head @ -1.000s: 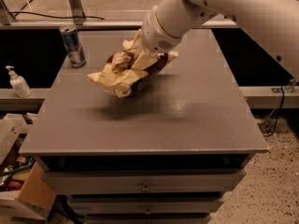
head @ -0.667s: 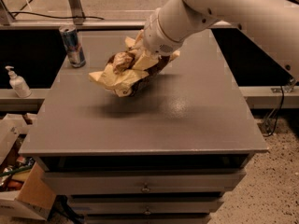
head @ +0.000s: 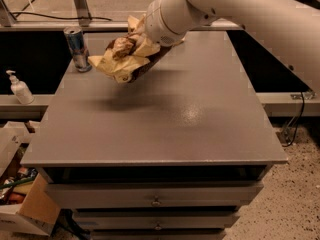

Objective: Move brown chip bag near redbull can

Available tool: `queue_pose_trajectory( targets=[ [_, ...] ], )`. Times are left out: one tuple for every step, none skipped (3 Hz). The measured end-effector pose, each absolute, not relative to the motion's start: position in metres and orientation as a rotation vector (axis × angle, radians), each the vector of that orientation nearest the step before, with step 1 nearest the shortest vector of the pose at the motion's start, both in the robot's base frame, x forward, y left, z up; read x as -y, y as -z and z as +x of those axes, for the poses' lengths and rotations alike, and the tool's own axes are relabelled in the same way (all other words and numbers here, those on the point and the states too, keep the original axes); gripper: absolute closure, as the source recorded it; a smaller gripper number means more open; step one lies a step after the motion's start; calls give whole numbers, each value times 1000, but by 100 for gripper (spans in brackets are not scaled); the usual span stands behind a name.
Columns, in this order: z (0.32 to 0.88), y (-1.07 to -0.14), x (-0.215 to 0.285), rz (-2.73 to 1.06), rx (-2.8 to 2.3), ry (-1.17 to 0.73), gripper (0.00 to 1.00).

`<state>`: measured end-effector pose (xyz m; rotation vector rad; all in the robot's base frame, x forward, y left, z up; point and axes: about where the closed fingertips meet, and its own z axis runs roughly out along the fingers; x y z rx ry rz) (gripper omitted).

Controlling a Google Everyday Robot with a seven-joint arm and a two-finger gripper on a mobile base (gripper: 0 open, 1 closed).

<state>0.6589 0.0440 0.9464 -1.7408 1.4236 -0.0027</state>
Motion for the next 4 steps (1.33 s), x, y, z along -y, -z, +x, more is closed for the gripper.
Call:
queue_pose_trajectory(
  targets=[
    [683,-948,-67,-1757,-1373,4,100],
    [700,-940,-88,-1779,-1334,-28,100],
    [707,-925,-105,-1802,-1307,-79,100],
    [713,-912,-118,-1820,-1284,-130,100]
  ],
)
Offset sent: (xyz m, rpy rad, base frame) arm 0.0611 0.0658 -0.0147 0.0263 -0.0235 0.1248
